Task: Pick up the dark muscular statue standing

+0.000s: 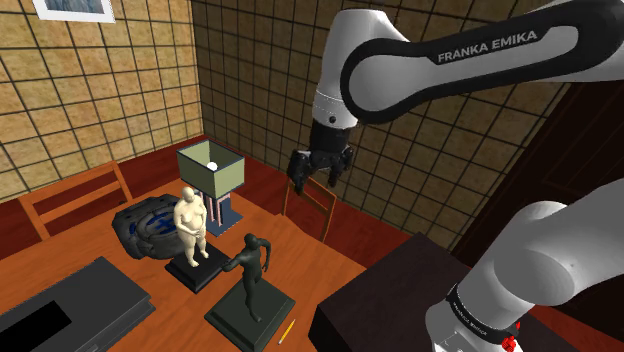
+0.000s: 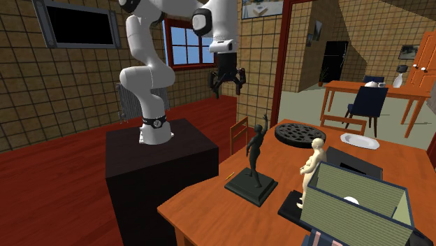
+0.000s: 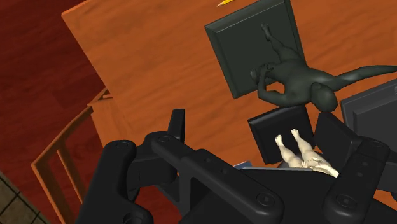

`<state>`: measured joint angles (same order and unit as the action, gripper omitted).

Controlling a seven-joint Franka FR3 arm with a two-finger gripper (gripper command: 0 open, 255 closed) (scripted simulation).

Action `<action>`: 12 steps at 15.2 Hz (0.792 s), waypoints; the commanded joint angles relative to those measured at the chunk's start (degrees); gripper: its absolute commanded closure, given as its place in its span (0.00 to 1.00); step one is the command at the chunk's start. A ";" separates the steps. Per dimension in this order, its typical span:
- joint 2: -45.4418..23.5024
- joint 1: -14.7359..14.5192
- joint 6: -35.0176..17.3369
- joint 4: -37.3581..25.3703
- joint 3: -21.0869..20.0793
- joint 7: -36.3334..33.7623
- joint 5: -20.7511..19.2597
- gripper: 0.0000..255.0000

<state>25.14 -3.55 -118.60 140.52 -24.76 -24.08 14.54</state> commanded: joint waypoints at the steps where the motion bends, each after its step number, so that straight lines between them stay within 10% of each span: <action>1: -3.76 0.11 -3.54 -0.54 -2.04 -2.45 0.14 0.00; 12: -29.01 -0.05 -18.99 -10.02 -10.85 -21.61 -10.49 0.00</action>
<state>-0.38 -3.52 -136.34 132.48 -35.25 -43.21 6.51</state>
